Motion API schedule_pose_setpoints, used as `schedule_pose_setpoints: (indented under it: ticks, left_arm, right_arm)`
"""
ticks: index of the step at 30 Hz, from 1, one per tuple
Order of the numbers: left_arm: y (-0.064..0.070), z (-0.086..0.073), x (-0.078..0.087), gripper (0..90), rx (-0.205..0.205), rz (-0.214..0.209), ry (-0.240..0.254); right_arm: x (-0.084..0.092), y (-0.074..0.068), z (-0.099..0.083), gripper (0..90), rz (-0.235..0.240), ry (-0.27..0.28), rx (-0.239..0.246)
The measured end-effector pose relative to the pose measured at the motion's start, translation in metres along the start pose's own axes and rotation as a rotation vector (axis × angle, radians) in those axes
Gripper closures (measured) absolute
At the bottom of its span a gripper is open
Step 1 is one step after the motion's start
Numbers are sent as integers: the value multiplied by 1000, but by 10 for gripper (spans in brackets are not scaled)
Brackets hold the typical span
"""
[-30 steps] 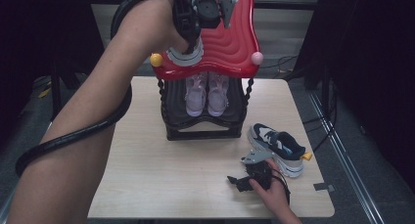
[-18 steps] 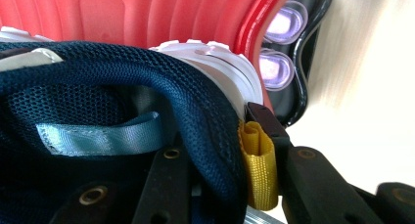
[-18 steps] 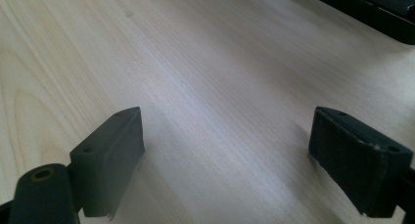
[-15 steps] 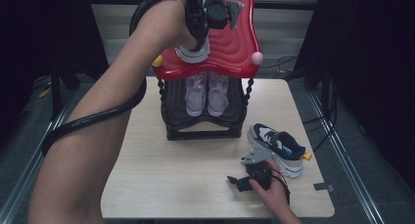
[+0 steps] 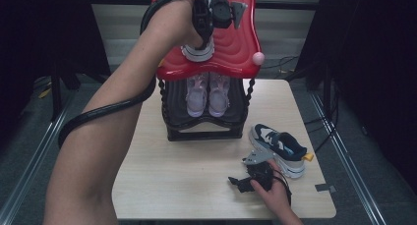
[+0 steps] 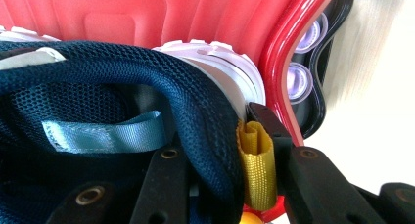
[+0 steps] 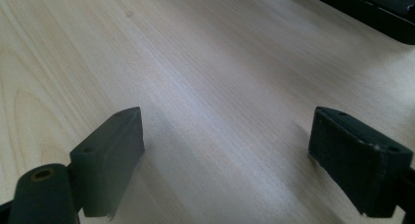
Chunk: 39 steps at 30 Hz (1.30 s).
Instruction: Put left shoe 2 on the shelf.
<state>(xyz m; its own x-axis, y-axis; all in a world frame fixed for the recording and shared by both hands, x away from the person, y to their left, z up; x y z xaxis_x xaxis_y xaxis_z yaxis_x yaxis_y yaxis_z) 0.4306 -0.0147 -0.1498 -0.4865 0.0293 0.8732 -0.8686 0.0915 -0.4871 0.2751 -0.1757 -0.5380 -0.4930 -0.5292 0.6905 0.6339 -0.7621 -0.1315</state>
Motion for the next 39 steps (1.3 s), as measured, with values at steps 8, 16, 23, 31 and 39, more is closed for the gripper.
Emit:
schedule_pose_setpoints:
  ticks: [8,16,23,31,39]
  left_arm:
    - [-4,-2,-4,696,9,1,-2]
    - [-6,-6,-5,691,15,-1,3]
    - [-7,-9,-5,690,20,5,5]
    - [-7,-12,-6,689,25,-1,22]
    - [-7,-14,-5,681,39,-11,29]
  right_arm:
    - [0,0,0,126,0,0,1]
    - [0,0,0,126,1,0,1]
    - [0,0,0,126,1,0,1]
    - [0,0,0,126,1,0,1]
    - [0,0,0,126,1,0,1]
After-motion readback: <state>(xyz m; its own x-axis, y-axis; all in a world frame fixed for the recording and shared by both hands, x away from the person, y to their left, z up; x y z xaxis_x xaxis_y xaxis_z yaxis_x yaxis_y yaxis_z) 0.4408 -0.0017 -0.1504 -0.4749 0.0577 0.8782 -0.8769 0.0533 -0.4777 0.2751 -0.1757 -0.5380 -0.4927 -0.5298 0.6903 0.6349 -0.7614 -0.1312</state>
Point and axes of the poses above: each handheld gripper's, and its own axes: x roughly backward along the jaws, z roughly out of its top, y roughly to its right, the point moved 4 cm from there along -x, roughly forward along the jaws, and after that the axes turned 8 degrees about -x, right-handed, at the moved point
